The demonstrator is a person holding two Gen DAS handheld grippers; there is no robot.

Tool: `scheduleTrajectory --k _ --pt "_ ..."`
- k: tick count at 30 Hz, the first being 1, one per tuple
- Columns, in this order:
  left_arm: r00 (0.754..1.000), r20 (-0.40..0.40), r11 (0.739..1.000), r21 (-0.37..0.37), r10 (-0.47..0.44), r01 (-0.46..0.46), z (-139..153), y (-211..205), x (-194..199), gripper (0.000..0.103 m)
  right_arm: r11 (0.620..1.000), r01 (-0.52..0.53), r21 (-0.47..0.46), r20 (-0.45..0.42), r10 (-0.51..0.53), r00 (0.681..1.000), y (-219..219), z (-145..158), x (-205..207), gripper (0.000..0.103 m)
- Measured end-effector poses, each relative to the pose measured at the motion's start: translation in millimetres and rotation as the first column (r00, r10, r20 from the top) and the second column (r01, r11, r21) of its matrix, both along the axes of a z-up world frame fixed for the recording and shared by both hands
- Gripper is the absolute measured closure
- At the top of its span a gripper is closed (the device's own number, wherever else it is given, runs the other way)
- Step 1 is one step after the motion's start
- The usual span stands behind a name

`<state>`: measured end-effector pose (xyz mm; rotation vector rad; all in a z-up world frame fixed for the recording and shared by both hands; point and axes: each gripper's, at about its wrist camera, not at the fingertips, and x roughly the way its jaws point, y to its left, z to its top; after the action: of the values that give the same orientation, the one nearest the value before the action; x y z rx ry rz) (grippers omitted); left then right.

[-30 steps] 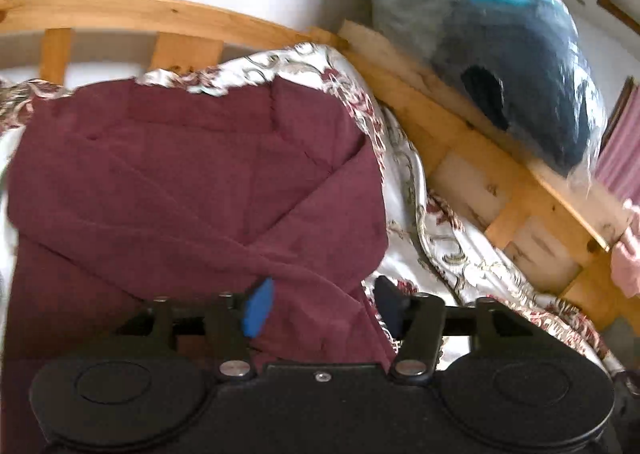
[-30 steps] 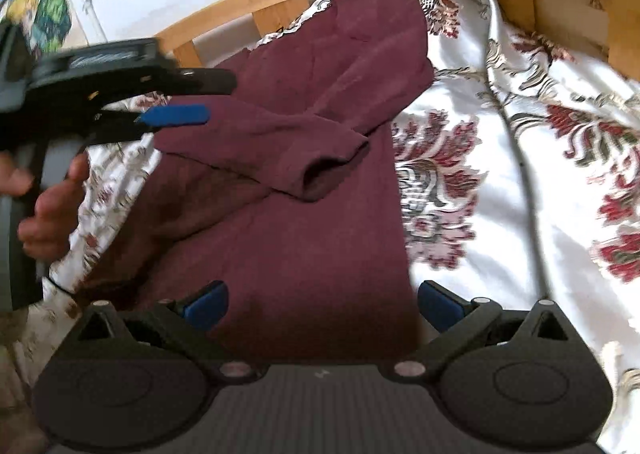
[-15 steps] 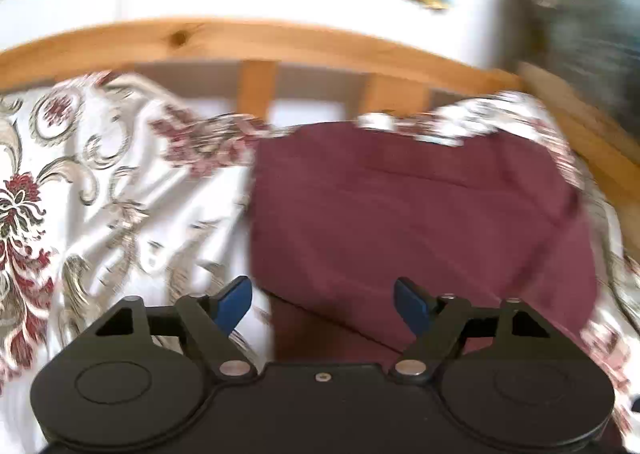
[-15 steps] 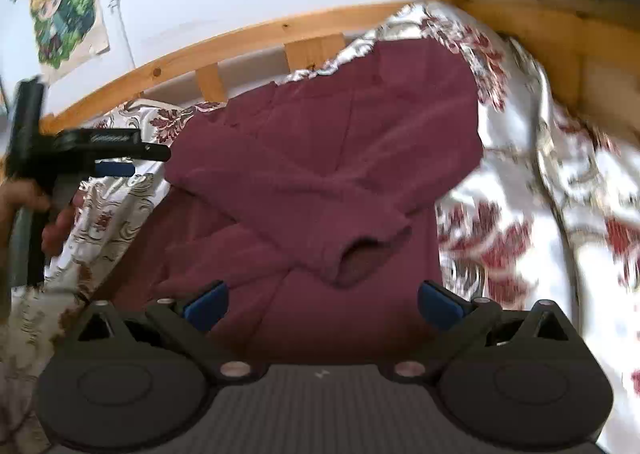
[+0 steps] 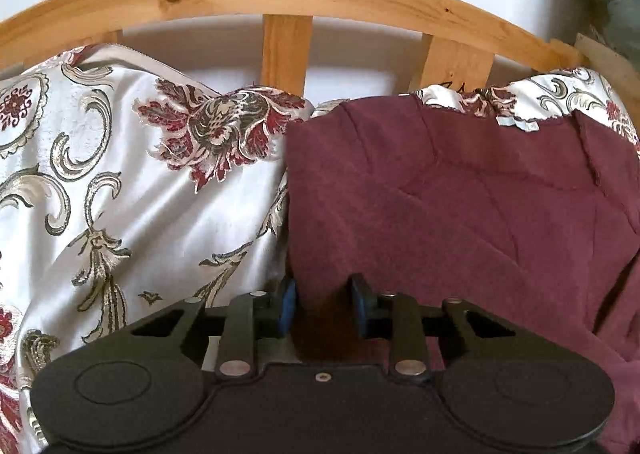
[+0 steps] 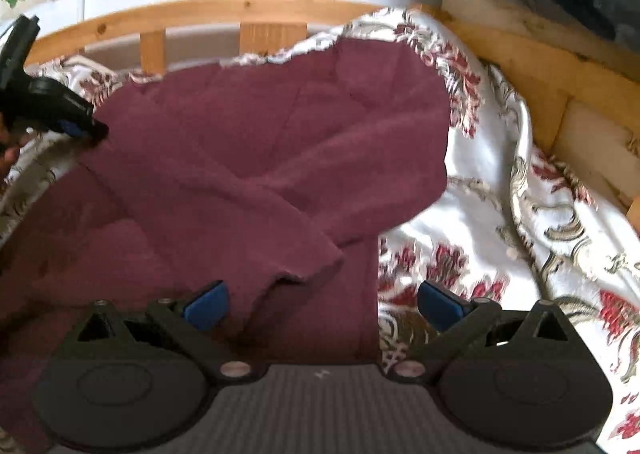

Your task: Fold small clothes

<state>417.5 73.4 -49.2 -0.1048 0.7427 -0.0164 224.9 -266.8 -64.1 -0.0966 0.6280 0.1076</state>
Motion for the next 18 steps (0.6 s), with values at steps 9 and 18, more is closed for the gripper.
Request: scheduleTrajectory --k 9,18 --pt "1.000 0.025 0.999 -0.049 0.014 -0.012 34 12 -41 0.024 0.994 -0.087 0.063 0.039 0.085 0.996 -12 14 -31 0.000" --pt "0.992 0.087 0.995 0.008 -0.097 0.096 79 8 -141 0.002 0.973 -0.230 0.005 0.062 0.229 0.971 -10 34 -90 0.000"
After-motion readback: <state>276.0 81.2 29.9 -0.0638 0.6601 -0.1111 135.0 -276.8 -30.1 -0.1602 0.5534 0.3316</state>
